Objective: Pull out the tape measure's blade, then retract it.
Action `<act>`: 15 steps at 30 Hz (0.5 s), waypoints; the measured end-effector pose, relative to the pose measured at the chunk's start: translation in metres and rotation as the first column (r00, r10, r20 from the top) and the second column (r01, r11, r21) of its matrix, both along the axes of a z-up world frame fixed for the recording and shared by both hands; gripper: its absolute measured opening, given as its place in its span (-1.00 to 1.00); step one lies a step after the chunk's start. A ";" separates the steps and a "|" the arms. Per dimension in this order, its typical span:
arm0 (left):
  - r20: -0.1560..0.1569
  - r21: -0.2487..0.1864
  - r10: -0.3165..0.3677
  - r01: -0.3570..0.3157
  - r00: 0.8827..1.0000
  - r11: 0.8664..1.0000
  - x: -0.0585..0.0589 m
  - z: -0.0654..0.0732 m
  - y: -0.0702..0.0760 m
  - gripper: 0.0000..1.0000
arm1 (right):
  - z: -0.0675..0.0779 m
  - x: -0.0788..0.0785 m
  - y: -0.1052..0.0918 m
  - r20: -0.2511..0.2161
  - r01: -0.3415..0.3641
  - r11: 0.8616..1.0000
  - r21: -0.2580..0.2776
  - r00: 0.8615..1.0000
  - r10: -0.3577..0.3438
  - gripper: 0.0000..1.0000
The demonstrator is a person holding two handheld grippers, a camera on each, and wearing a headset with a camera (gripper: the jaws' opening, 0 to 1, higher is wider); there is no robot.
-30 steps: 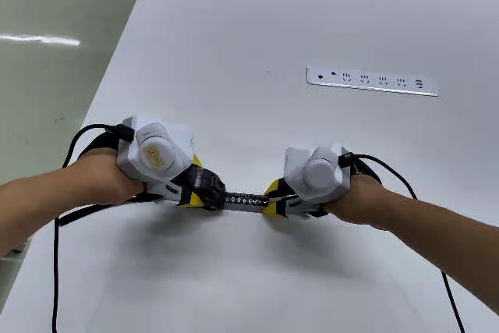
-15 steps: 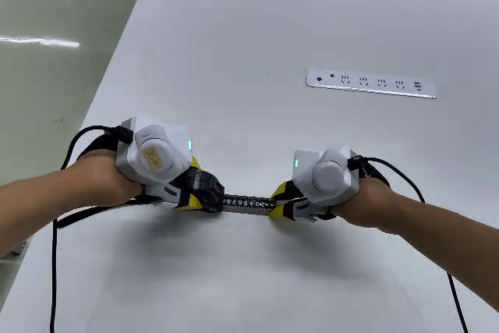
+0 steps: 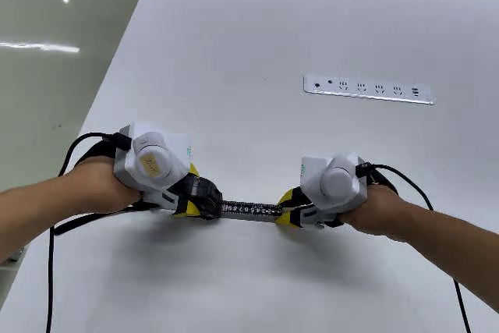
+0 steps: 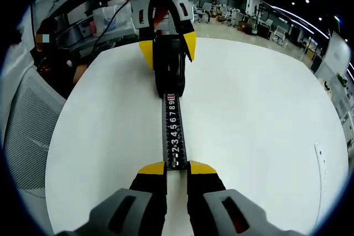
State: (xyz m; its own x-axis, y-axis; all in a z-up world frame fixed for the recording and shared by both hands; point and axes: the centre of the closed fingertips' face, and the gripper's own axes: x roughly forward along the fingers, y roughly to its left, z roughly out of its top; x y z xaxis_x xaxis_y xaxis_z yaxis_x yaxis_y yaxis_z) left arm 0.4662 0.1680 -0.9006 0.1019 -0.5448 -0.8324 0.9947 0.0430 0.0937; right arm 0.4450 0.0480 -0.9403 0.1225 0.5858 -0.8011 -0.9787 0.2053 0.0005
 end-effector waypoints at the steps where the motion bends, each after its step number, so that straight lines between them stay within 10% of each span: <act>1: 0.000 0.000 0.000 0.000 1.000 1.000 0.000 0.000 0.000 -0.37 | 0.000 0.000 -0.001 0.000 0.000 1.000 0.000 1.000 0.000 -0.77; 15: -0.002 0.004 -0.003 0.003 1.000 1.000 -0.001 0.000 0.000 -0.37 | 0.000 -0.002 -0.018 -0.005 0.012 1.000 -0.006 1.000 -0.012 -0.77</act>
State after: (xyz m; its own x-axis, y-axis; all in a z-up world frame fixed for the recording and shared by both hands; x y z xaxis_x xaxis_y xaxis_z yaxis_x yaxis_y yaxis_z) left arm 0.4654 0.1680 -0.9007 0.0985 -0.5416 -0.8348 0.9950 0.0397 0.0916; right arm 0.4431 0.0296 -0.9404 0.1255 0.5794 -0.8053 -0.9762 0.2169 0.0039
